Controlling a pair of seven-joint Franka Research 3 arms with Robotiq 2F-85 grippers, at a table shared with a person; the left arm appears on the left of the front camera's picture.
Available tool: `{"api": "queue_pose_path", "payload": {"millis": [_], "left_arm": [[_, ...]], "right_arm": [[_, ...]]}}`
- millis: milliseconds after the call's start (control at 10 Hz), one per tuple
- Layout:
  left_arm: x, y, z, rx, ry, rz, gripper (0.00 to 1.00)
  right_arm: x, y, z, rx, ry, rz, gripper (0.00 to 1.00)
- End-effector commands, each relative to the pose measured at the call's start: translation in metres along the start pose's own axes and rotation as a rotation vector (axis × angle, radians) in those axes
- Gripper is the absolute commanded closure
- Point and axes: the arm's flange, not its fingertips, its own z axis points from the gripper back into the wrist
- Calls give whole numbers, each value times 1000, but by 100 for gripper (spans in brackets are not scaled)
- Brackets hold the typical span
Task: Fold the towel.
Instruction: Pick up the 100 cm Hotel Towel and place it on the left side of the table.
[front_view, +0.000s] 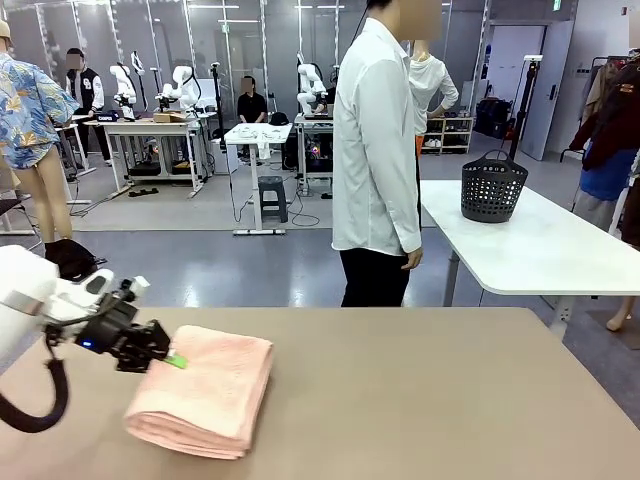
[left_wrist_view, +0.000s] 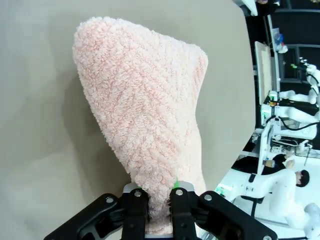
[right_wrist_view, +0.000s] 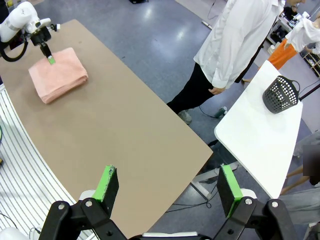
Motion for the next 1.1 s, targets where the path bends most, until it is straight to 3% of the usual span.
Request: {"api": "queue_pose_path", "payload": {"millis": [0, 400, 700, 800, 900, 1000], "left_arm": [[-11, 9, 47, 19, 9, 1, 85], [-45, 62, 136, 88, -73, 31, 85], [-44, 87, 140, 180, -73, 62, 85], [-42, 91, 139, 243, -92, 95, 75], [-42, 94, 140, 286, -102, 122, 48], [-42, 95, 142, 299, -100, 123, 38]], "right_arm": [[0, 1, 0, -1, 0, -3, 0], [0, 1, 0, -1, 0, -3, 0], [0, 1, 0, -1, 0, -3, 0], [0, 1, 0, -1, 0, -3, 0], [0, 1, 0, -1, 0, -3, 0], [0, 1, 0, -1, 0, -3, 0]]}}
